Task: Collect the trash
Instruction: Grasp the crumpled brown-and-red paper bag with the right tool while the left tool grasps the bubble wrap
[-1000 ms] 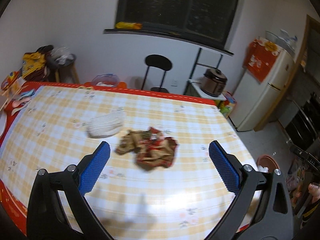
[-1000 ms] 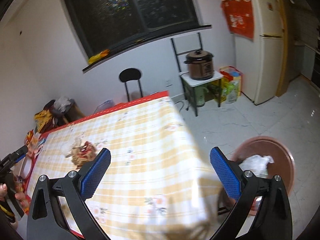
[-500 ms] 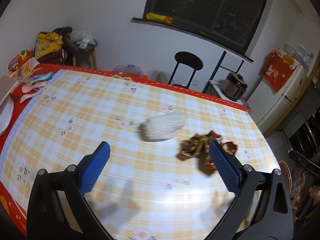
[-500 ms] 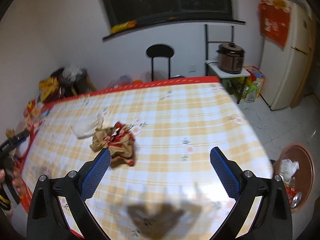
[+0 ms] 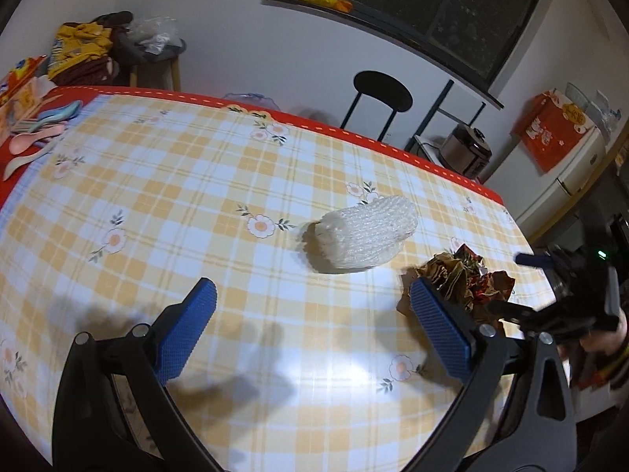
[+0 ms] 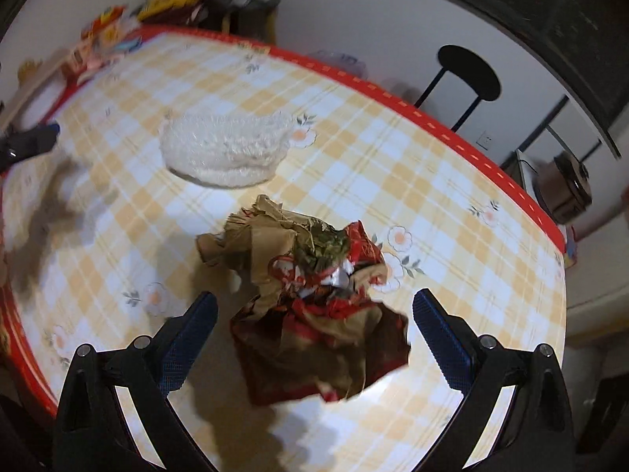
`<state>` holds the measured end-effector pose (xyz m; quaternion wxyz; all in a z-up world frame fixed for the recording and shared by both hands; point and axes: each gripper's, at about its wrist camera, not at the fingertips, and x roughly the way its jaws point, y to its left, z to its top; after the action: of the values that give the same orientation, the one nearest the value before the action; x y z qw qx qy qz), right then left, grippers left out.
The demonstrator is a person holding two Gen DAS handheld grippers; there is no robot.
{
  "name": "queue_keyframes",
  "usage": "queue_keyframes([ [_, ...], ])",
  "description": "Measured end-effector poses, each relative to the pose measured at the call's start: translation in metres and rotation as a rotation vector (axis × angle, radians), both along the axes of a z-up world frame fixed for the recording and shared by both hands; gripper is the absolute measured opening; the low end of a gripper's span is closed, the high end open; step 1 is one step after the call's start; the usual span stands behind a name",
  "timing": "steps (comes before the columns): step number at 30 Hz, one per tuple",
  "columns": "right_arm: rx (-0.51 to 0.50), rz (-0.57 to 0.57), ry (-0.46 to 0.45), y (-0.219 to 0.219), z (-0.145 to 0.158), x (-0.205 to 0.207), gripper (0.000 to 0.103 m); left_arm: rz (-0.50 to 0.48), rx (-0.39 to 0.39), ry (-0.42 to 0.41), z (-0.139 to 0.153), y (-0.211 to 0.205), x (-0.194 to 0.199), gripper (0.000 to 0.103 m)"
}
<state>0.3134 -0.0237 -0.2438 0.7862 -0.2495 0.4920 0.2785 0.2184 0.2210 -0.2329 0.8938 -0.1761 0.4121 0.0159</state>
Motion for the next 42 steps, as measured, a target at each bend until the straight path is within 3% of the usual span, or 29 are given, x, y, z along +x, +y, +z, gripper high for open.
queue_keyframes([
  [5,-0.079,0.037,0.099,0.017,-0.028,0.024,0.098,-0.033,-0.015,0.005,-0.012,-0.002,0.017,0.097],
  [8,-0.11,0.02,0.099,0.018,-0.038,0.034,0.098,-0.046,-0.051,0.005,-0.019,-0.001,0.029,0.097],
  [14,-0.06,-0.03,0.218,0.013,-0.062,0.041,0.098,-0.048,-0.125,0.022,-0.033,-0.002,0.054,0.097],
  [16,-0.042,-0.046,0.224,0.011,-0.064,0.038,0.098,-0.046,-0.145,0.032,-0.037,-0.003,0.062,0.097],
  [20,0.02,-0.09,0.219,0.002,-0.057,0.034,0.085,-0.05,-0.167,0.053,-0.046,-0.009,0.077,0.097],
  [26,0.109,-0.19,0.189,-0.02,-0.042,0.023,0.084,-0.057,-0.166,0.062,-0.058,-0.015,0.101,0.097],
  [31,0.192,-0.308,0.182,-0.043,-0.034,0.015,0.084,-0.109,-0.023,0.024,-0.056,-0.02,0.116,0.097],
  [36,0.272,-0.429,0.177,-0.072,-0.021,0.012,0.084,-0.343,0.195,-0.011,-0.047,-0.053,0.133,0.097],
  [39,0.314,-0.486,0.163,-0.085,-0.012,0.012,0.084,-0.437,0.247,0.005,-0.052,-0.067,0.141,0.097],
  [42,0.318,-0.496,0.137,-0.092,0.0,0.009,0.084,-0.453,0.232,0.033,-0.062,-0.068,0.147,0.096],
])
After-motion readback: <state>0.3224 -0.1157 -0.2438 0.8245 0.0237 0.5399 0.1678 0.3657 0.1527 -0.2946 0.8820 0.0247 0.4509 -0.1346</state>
